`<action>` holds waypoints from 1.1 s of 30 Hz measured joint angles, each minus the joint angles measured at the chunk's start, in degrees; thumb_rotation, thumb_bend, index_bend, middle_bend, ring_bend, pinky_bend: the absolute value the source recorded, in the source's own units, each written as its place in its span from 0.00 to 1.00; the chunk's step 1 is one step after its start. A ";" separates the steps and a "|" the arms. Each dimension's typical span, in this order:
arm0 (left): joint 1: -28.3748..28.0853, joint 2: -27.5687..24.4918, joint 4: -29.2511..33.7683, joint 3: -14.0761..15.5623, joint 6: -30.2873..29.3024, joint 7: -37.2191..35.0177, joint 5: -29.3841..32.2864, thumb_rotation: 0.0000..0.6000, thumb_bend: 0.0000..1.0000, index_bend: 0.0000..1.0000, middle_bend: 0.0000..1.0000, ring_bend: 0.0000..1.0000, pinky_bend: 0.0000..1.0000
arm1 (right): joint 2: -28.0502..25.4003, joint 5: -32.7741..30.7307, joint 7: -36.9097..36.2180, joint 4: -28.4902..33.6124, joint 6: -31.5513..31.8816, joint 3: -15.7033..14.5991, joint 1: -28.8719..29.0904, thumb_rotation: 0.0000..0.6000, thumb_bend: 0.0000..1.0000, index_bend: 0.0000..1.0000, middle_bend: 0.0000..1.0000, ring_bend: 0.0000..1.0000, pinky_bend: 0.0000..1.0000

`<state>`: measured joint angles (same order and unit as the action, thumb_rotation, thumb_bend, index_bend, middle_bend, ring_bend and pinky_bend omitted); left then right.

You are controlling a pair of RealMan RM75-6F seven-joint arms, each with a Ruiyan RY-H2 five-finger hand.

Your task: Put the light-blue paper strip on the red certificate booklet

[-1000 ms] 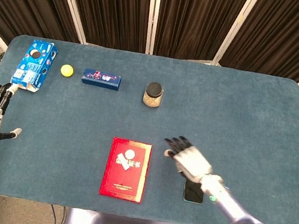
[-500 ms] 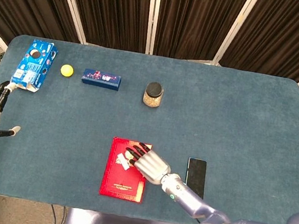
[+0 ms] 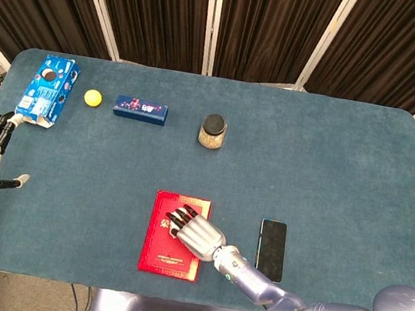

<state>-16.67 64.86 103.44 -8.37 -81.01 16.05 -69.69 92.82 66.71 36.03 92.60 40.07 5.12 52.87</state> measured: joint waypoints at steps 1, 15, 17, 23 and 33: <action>-0.01 0.03 0.00 0.04 0.07 -0.07 -0.19 1.00 0.00 0.00 0.00 0.00 0.00 | -0.04 0.12 0.13 -0.09 0.14 -0.23 0.05 1.00 0.97 0.34 0.00 0.00 0.00; 0.15 0.31 -0.24 -0.06 0.49 -0.08 -0.93 1.00 0.00 0.00 0.00 0.00 0.00 | 0.26 1.42 -0.83 -1.09 1.42 -3.30 0.19 1.00 0.97 0.35 0.00 0.00 0.00; 0.15 0.31 -0.29 -0.13 0.60 -0.12 -0.92 1.00 0.00 0.00 0.00 0.00 0.00 | 0.33 1.59 -0.93 -1.14 1.57 -3.35 0.32 1.00 0.97 0.35 0.00 0.00 0.00; 0.21 0.24 -0.34 -0.34 0.80 -0.40 -0.94 1.00 0.00 0.00 0.00 0.00 0.00 | 0.15 2.36 -1.70 -0.50 2.76 -2.78 0.59 1.00 0.97 0.35 0.00 0.00 0.00; 0.33 0.13 -0.11 -0.35 1.01 -0.52 -1.30 1.00 0.00 0.00 0.00 0.00 0.00 | 0.52 2.77 -1.14 -0.42 3.42 -3.27 1.06 1.00 0.97 0.35 0.00 0.00 0.00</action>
<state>-16.35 64.99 103.33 -8.72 -80.00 15.53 -70.99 93.34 69.49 34.89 92.18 43.50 1.85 53.93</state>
